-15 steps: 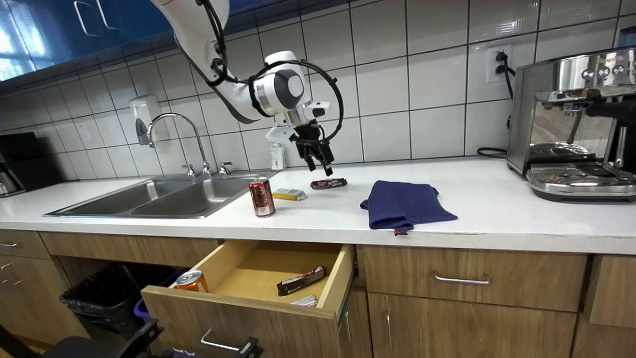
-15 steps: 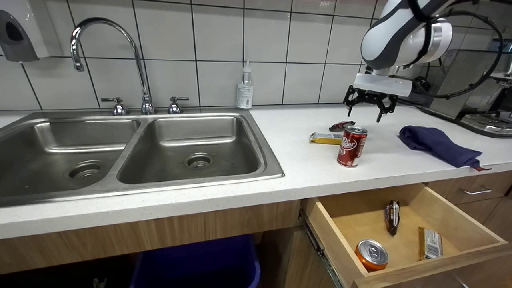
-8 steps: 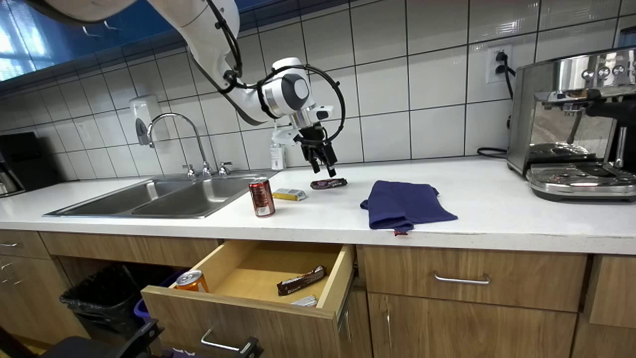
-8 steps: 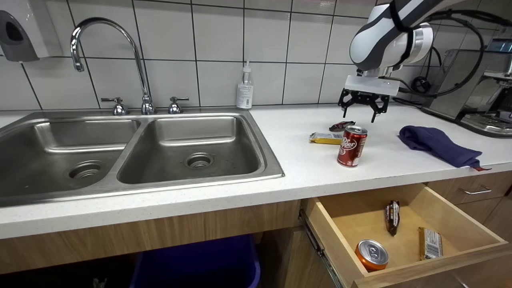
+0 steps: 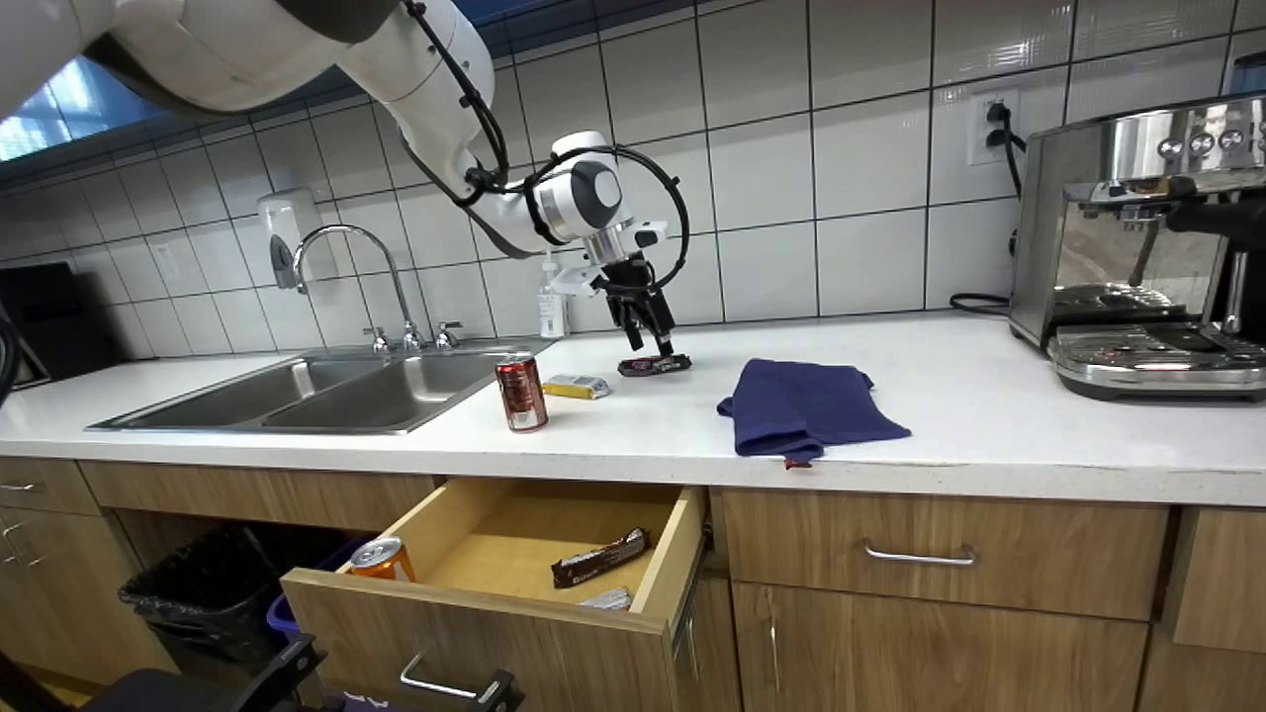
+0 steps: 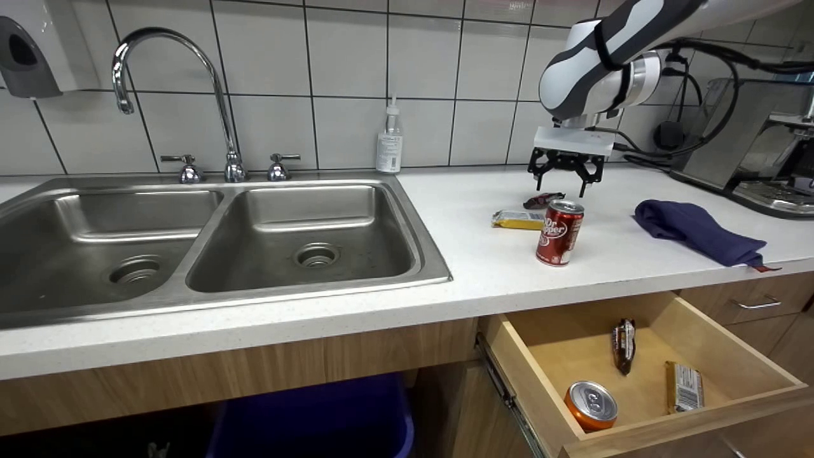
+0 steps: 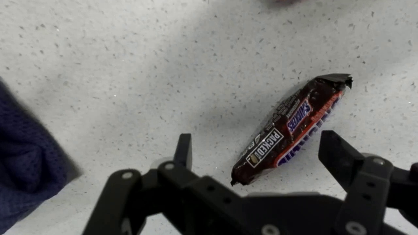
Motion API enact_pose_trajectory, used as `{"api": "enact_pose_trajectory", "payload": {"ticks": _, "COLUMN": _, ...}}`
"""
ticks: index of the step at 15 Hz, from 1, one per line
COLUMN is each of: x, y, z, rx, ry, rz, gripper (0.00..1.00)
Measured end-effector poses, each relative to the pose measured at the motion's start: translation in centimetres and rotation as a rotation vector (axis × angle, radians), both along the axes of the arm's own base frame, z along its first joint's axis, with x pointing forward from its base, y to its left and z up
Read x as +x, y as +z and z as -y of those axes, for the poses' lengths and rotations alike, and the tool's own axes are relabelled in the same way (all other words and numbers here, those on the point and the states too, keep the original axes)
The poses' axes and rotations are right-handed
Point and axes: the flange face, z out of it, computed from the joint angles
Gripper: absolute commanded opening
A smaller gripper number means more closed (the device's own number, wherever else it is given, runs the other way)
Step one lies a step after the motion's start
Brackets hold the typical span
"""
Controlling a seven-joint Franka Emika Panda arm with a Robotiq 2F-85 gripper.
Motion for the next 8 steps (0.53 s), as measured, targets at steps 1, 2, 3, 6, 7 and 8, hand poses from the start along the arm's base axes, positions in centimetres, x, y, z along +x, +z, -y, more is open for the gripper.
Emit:
{"api": "enact_pose_trajectory", "payload": {"ticks": 1, "x": 0.3, "y": -0.1, "z": -0.1, "rx": -0.001, "ry": -0.002, "rz": -0.005, "gripper": 1.0}}
{"api": "enact_pose_trajectory", "payload": {"ticks": 2, "x": 0.6, "y": -0.2, "z": -0.1, "rx": -0.003, "ry": -0.003, "rz": -0.008, "gripper": 1.0}}
{"api": "enact_pose_trajectory", "payload": {"ticks": 3, "x": 0.8, "y": -0.4, "z": -0.1, "rx": -0.005, "ry": -0.003, "rz": -0.012, "gripper": 1.0}}
{"api": "enact_pose_trajectory", "payload": {"ticks": 6, "x": 1.5, "y": -0.9, "z": -0.1, "rx": -0.009, "ry": -0.006, "rz": -0.026, "gripper": 1.0}}
{"api": "enact_pose_trajectory", "payload": {"ticks": 7, "x": 1.7, "y": -1.2, "z": -0.1, "rx": -0.011, "ry": -0.007, "rz": -0.033, "gripper": 1.0}}
{"api": "enact_pose_trajectory", "payload": {"ticks": 8, "x": 1.9, "y": -1.3, "z": -0.1, "rx": -0.012, "ry": -0.008, "rz": -0.038, "gripper": 1.0}}
